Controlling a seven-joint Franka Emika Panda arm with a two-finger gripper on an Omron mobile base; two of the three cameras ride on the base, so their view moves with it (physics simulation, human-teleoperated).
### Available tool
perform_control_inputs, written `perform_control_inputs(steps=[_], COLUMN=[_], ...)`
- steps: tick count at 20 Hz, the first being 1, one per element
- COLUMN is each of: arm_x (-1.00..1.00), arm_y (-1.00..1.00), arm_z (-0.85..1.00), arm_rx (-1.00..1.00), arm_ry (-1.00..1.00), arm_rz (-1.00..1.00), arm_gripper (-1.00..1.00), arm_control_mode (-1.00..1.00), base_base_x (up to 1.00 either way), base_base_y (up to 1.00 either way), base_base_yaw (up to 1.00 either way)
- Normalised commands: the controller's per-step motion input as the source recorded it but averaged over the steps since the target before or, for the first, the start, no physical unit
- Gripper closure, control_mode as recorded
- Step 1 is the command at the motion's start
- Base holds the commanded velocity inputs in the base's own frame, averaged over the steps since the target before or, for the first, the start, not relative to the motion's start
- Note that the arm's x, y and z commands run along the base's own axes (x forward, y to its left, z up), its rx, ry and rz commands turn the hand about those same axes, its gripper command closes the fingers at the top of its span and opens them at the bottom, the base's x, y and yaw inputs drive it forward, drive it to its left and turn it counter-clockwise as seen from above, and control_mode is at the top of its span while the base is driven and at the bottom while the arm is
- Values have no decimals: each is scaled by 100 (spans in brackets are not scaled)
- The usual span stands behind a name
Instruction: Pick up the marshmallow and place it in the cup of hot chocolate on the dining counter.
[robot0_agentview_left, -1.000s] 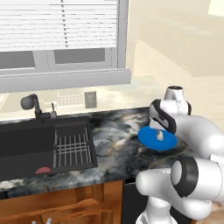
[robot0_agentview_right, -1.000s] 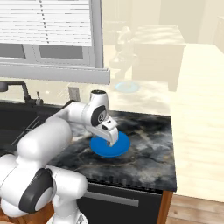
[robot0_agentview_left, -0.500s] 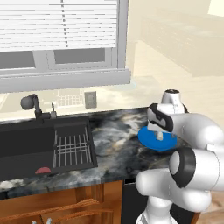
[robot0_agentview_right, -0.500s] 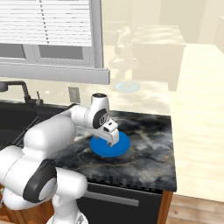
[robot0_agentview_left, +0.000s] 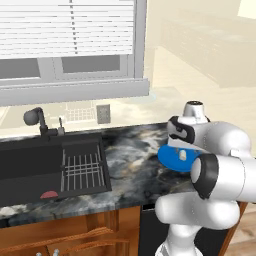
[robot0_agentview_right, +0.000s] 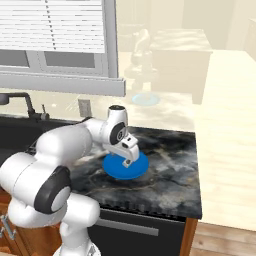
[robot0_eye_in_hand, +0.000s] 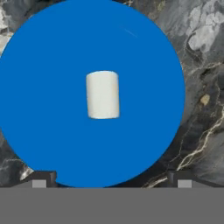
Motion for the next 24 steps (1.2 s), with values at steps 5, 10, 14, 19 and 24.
perform_control_inputs(steps=[5, 10, 14, 19, 24], arm_x=[2, 3, 2, 14, 19], arm_y=[-22, -10, 0, 1, 0], arm_z=[-8, -11, -13, -10, -13], arm_rx=[0, 0, 0, 0, 0], arm_ry=[0, 0, 0, 0, 0], arm_rz=[4, 3, 0, 0, 0], arm_gripper=[-100, -100, -100, -100, -100], arm_control_mode=[-100, -100, -100, -100, -100], base_base_x=[0, 0, 0, 0, 0], base_base_y=[0, 0, 0, 0, 0], base_base_yaw=[0, 0, 0, 0, 0])
